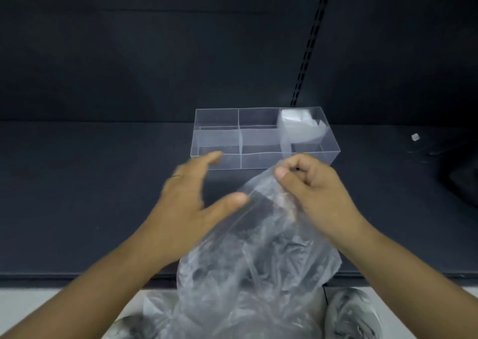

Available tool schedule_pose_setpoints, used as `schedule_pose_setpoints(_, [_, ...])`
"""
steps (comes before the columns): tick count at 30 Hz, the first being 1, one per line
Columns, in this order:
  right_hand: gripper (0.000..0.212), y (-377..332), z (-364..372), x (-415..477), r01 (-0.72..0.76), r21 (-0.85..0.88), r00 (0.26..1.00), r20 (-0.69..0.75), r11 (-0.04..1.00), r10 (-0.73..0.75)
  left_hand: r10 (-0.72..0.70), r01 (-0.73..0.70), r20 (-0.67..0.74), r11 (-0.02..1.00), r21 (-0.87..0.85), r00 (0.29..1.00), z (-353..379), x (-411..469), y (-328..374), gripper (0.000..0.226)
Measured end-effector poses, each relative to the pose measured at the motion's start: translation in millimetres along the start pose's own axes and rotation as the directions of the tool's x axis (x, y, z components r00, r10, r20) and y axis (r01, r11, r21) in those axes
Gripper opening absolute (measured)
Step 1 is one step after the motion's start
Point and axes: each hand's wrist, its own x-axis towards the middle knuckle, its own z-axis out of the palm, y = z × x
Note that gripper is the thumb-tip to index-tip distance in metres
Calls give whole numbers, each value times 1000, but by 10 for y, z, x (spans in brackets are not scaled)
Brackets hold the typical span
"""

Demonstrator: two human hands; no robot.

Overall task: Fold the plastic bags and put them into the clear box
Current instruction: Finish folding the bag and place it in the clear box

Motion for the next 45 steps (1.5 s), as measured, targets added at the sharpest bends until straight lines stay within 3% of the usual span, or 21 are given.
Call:
schedule_pose_setpoints(2, [17,-29,93,86,-4,-28,997,79,1000,6,18,6,182,992,-129,983,108,198,192,63])
schedule_pose_setpoints(4, [25,9,49,179,-84,-53,990,105,995,89,-13,53,146,960,-275,989,196,344,232,25])
schedule_pose_setpoints(7, [51,196,-305,234,-257,-62,950,166,965,263,-167,151,-20,932,-330,986,231,477,-12,31])
schedule_pose_setpoints(12, [59,650,-693,152,-417,165,857,399,894,326,-448,388,-30,804,-450,894,324,530,-552,23])
schedule_pose_setpoints(15, [70,789,-640,123,-526,242,811,430,815,396,-529,433,-59,749,-501,847,352,550,-722,28])
schedule_pose_setpoints(18, [61,811,-555,156,-524,259,829,371,811,418,-549,441,-71,736,-513,833,371,532,-798,32])
schedule_pose_setpoints(23, [15,801,-395,197,-485,81,843,309,871,441,-545,427,-57,713,-556,836,418,501,-840,37])
schedule_pose_setpoints(26, [25,816,-479,211,-521,71,820,317,851,476,-574,416,-111,700,-580,811,397,503,-911,33])
schedule_pose_setpoints(29, [42,830,-670,274,-574,123,814,193,810,548,-649,433,-144,639,-635,747,326,514,-1005,25])
schedule_pose_setpoints(33, [8,901,-772,417,-484,194,849,-129,853,512,-699,422,-125,554,-718,704,247,552,-1039,19])
schedule_pose_setpoints(37, [26,989,-768,463,-369,212,778,-462,905,425,-732,471,-30,469,-747,680,206,569,-1060,23])
schedule_pose_setpoints(39, [18,979,-658,338,-374,128,776,-500,919,385,-711,487,72,401,-776,700,141,506,-1105,35])
schedule_pose_setpoints(41, [7,924,-440,90,-399,46,852,-350,916,389,-667,499,160,355,-791,728,62,348,-1137,43])
schedule_pose_setpoints(43, [25,824,-193,-223,-453,-39,891,-3,891,453,-659,523,233,283,-804,715,16,120,-1165,53])
schedule_pose_setpoints(45, [48,719,12,-486,-472,-199,792,333,859,513,-650,571,321,212,-793,688,35,-147,-1170,61])
